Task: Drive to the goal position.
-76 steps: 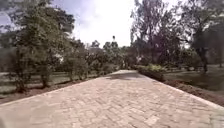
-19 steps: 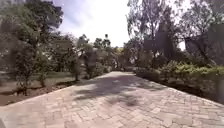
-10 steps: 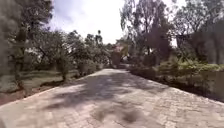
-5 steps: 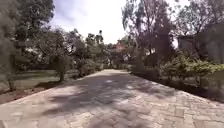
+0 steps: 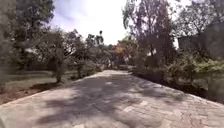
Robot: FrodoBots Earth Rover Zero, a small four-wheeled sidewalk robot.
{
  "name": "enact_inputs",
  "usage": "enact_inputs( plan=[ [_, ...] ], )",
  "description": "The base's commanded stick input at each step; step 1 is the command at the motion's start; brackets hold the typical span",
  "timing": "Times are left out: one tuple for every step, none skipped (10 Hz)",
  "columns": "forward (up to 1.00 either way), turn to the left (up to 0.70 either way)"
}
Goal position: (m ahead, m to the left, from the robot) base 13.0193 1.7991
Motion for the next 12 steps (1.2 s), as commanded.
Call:
enact_inputs(
  plan=[
    [0.7,0.0],
    [0.7,0.0],
    [0.7,0.0],
    [0.7,0.0],
    [0.7,0.0],
    [0.7,0.0],
    [0.7,0.0],
    [0.7,0.0],
    [0.7,0.0],
    [0.7,0.0],
    [0.7,0.0],
    [0.7,0.0]
  ],
)
